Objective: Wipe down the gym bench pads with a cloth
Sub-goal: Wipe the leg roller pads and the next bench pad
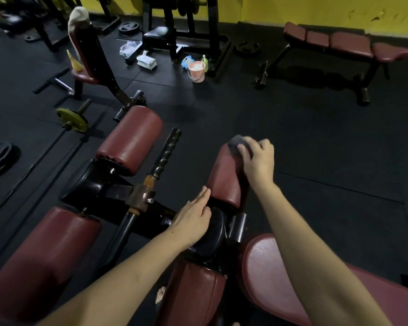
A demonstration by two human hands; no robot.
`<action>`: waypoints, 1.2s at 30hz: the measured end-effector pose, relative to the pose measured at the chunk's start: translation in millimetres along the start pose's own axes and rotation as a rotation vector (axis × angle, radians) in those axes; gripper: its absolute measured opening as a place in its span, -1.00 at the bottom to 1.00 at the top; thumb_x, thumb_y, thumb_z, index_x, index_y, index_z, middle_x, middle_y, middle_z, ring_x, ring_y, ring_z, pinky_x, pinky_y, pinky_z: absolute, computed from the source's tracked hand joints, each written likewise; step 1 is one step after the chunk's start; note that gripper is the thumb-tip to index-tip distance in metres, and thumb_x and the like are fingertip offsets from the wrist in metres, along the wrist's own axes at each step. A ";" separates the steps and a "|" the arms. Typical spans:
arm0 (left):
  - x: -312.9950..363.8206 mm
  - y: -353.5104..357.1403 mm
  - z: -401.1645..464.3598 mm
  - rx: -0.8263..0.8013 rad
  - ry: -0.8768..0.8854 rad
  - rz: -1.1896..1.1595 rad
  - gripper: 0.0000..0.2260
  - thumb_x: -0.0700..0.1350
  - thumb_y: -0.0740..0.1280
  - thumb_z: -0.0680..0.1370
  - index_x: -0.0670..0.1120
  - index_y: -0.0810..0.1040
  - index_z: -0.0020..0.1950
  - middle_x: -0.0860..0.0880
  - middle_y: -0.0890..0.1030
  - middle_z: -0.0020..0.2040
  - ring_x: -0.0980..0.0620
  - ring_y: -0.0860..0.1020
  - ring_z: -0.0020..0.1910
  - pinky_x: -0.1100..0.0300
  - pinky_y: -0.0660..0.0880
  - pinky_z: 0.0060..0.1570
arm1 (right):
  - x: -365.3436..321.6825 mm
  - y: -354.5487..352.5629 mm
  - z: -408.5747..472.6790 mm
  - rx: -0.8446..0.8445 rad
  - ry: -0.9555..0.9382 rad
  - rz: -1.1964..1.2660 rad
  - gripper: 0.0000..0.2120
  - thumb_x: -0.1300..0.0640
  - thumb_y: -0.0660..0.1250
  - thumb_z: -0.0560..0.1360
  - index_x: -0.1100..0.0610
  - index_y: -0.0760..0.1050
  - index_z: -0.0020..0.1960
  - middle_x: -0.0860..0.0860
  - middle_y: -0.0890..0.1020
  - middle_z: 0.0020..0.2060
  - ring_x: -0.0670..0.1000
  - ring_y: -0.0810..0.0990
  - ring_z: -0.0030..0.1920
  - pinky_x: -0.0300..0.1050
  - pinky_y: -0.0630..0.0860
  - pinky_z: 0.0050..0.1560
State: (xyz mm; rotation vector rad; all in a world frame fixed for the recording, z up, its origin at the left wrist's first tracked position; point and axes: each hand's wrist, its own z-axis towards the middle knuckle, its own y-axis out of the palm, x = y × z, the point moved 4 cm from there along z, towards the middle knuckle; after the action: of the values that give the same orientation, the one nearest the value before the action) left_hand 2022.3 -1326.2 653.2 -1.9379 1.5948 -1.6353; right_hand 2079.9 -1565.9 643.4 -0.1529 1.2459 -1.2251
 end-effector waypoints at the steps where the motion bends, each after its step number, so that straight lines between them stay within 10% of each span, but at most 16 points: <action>1: 1.8 -0.8 -1.5 0.010 0.015 0.011 -0.49 -0.09 0.05 0.73 0.08 0.03 0.69 0.20 -0.05 0.66 0.23 -0.02 0.62 0.22 -0.10 0.61 | 2.7 2.4 8.8 -0.020 0.045 -0.001 -0.65 -0.19 0.26 0.63 -0.07 0.57 0.31 0.03 0.45 -0.01 0.08 0.45 0.06 0.19 0.57 0.03; 7: 12.5 8.9 -8.6 0.007 0.067 0.044 -0.45 -0.10 0.06 0.73 0.08 -0.06 0.69 0.20 -0.12 0.66 0.41 -0.16 0.49 0.31 -0.23 0.54 | -18.9 -19.6 -87.2 -0.041 -0.093 0.058 -0.69 -0.08 0.31 0.64 0.01 0.61 0.31 0.04 0.37 -0.13 0.05 0.39 -0.09 0.01 0.48 -0.10; 12: 7.1 9.9 -4.5 0.011 -0.018 -0.027 -0.45 -0.11 0.04 0.72 0.15 -0.04 0.68 0.26 -0.10 0.64 0.17 -0.08 0.62 0.25 -0.17 0.54 | -15.3 -14.7 -80.7 -0.096 -0.261 0.002 -0.64 -0.17 0.24 0.66 -0.01 0.62 0.29 0.04 0.41 -0.13 0.09 0.41 -0.09 0.10 0.49 -0.13; 16: -2.8 6.0 -2.4 -0.033 -0.107 -0.083 -0.47 -0.04 0.02 0.72 0.26 -0.04 0.66 0.37 -0.09 0.62 -0.03 -0.12 0.65 0.02 -0.10 0.63 | 3.3 2.5 2.9 -0.002 -0.075 -0.030 -0.64 -0.18 0.26 0.62 -0.02 0.63 0.28 0.07 0.47 -0.07 0.11 0.45 0.00 0.19 0.55 -0.01; 24: 8.4 3.0 -9.5 -0.038 0.033 0.015 -0.47 -0.10 0.02 0.71 0.09 -0.01 0.69 0.22 -0.07 0.66 0.40 -0.12 0.53 0.33 -0.24 0.52 | -25.4 -20.1 -102.5 -0.064 -0.134 0.004 -0.65 -0.17 0.24 0.66 -0.02 0.62 0.28 0.02 0.41 -0.12 0.09 0.41 -0.09 0.09 0.51 -0.11; 31: -1.3 5.0 -3.0 -0.037 -0.077 -0.037 -0.49 -0.02 0.00 0.73 0.17 -0.01 0.68 0.28 -0.06 0.65 0.05 -0.08 0.65 0.10 -0.12 0.62 | -7.1 -4.5 -19.5 -0.061 -0.178 -0.053 -0.60 -0.20 0.23 0.63 0.00 0.63 0.27 0.08 0.46 -0.07 0.15 0.46 -0.03 0.16 0.54 -0.06; 36: 3.6 -1.7 -5.0 0.001 0.051 0.067 -0.49 -0.07 0.01 0.71 0.07 0.05 0.68 0.21 -0.04 0.66 0.30 -0.05 0.61 0.23 -0.19 0.60 | -4.4 -3.8 -4.8 -0.047 -0.015 -0.022 -0.65 -0.16 0.27 0.62 -0.02 0.60 0.29 0.02 0.44 -0.04 0.07 0.46 0.03 0.11 0.56 0.02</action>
State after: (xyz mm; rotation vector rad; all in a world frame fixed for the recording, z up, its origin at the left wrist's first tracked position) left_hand 2018.8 -1325.9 658.6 -1.8355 1.6587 -1.6713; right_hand 2074.6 -1561.7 646.9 -0.2106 1.2634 -1.2118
